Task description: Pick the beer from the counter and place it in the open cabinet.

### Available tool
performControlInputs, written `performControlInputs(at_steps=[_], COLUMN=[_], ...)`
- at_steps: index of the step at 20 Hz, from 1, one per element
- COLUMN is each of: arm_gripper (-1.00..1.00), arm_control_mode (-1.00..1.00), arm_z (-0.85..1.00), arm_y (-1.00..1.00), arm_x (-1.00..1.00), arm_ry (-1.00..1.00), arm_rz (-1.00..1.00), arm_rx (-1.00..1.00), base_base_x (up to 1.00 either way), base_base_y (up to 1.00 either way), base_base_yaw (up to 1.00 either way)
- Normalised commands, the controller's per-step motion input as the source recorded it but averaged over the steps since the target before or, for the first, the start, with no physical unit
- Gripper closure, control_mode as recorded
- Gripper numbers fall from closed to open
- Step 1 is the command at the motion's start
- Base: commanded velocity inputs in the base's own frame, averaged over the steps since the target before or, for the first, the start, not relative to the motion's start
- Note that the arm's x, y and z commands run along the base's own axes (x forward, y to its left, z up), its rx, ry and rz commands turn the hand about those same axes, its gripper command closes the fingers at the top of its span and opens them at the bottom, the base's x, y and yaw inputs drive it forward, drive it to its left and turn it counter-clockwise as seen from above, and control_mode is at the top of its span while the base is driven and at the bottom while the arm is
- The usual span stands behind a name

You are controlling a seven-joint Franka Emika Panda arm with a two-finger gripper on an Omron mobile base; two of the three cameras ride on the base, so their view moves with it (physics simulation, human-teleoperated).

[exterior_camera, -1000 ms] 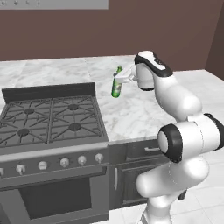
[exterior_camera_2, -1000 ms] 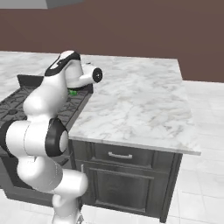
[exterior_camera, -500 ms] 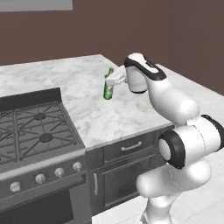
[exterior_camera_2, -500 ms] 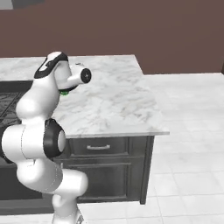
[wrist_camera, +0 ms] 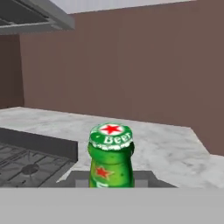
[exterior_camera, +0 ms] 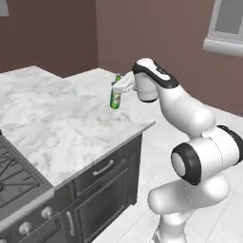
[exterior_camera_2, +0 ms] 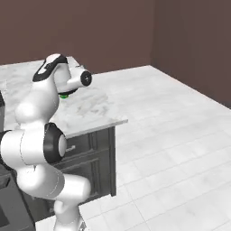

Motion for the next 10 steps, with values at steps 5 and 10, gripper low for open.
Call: performControlInputs(at_steps=[5, 10], arm_gripper=[1.0, 1.0], arm_control_mode=[1.0, 1.0], arm_z=[0.0, 0.0], arm_y=[0.0, 0.0], arm_x=[0.0, 0.0], arm_ry=[0.0, 0.0], arm_rz=[0.0, 0.0], arm_rx=[0.0, 0.0], base_base_x=[-0.36, -0.34], base_base_y=[0.0, 0.0], base_base_yaw=[-0.63, -0.63])
